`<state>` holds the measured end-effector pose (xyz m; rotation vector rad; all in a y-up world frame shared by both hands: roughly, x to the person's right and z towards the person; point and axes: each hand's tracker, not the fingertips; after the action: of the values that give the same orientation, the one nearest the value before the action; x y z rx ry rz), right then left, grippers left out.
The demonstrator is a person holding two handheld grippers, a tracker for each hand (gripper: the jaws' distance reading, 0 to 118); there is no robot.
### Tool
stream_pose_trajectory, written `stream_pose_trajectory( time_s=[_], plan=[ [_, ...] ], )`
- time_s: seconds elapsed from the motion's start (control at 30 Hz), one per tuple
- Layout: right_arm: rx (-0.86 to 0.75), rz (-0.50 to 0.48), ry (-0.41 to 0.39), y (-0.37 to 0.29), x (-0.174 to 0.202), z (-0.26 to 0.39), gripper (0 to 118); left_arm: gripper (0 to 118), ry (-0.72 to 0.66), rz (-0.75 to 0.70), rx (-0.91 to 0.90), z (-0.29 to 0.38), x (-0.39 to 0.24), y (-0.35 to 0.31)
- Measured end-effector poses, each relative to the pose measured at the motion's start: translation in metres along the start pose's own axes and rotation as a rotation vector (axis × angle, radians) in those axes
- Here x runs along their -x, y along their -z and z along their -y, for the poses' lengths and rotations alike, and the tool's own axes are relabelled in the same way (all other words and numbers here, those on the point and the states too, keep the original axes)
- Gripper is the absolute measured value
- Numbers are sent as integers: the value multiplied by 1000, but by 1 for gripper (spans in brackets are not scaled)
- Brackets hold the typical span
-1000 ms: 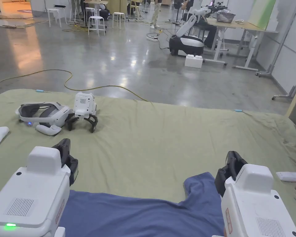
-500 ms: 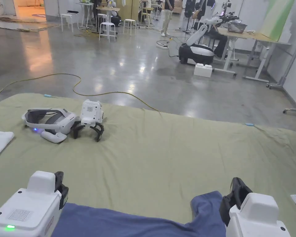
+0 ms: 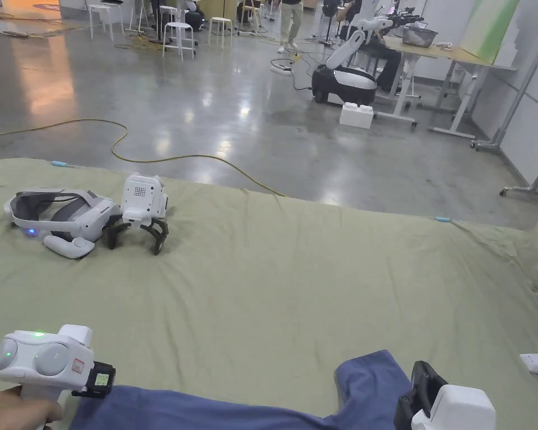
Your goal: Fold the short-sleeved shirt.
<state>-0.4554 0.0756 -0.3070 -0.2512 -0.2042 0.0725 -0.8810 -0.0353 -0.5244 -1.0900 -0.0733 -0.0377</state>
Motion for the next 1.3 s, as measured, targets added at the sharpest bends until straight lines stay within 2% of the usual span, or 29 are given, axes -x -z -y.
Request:
stream_pose_trajectory(
  time_s=[0.1, 0.13, 0.2, 0.3, 0.4, 0.5, 0.57, 0.67, 0.7, 0.8, 0.87, 0.9, 0.93, 0.97, 1.0, 1.1, 1.17, 1.3],
  plan=[
    [43, -7, 8, 3, -2, 11, 0, 68, -4, -63, 25, 1, -10, 9],
    [51, -3, 3, 3, -2, 14, 0, 56, 5, -51, 16, 3, -17, 9],
    [70, -2, 4, 3, -4, 20, 0, 44, 61, -83, -28, 5, -26, 5],
    [92, 0, 11, 6, -7, 26, 0, 2, 109, -32, -57, 12, -37, 2],
    [105, 5, 21, 9, -14, 28, 0, 0, 108, -15, -63, 19, -40, -8],
    [116, 21, 27, 18, -27, 26, 0, 0, 73, 46, -143, 25, -31, -26],
    [152, 24, 25, 32, -41, 23, 0, 0, 97, 33, -212, 32, -30, -46],
    [283, -21, 47, 63, -65, 22, 0, 0, 64, 75, -294, 45, -25, -78],
    [319, -41, 84, 73, -73, 23, 0, 0, 63, 76, -310, 47, -23, -84],
    [424, -31, 41, 108, -90, 31, 1, 0, 58, 86, -371, 60, -19, -110],
    [540, -46, 33, 134, -98, 40, 9, 0, 48, 92, -401, 66, -12, -115],
    [590, -50, 44, 145, -102, 45, 22, 0, 43, 90, -406, 68, -11, -120],
    [663, -68, 44, 158, -105, 53, 45, 0, 38, 94, -420, 71, -9, -125],
    [711, -77, 61, 169, -108, 62, 59, 0, 37, 94, -436, 75, -12, -130],
    [738, -69, 60, 178, -110, 70, 64, 0, 37, 94, -439, 76, -12, -132],
    [828, -65, 59, 207, -116, 97, 64, 0, 46, 81, -441, 80, -18, -136],
    [897, -49, 89, 221, -120, 112, 64, 0, 39, 76, -436, 81, -18, -134],
    [895, -48, 119, 224, -121, 115, 60, 0, 18, 75, -416, 82, -19, -125]
  ],
)
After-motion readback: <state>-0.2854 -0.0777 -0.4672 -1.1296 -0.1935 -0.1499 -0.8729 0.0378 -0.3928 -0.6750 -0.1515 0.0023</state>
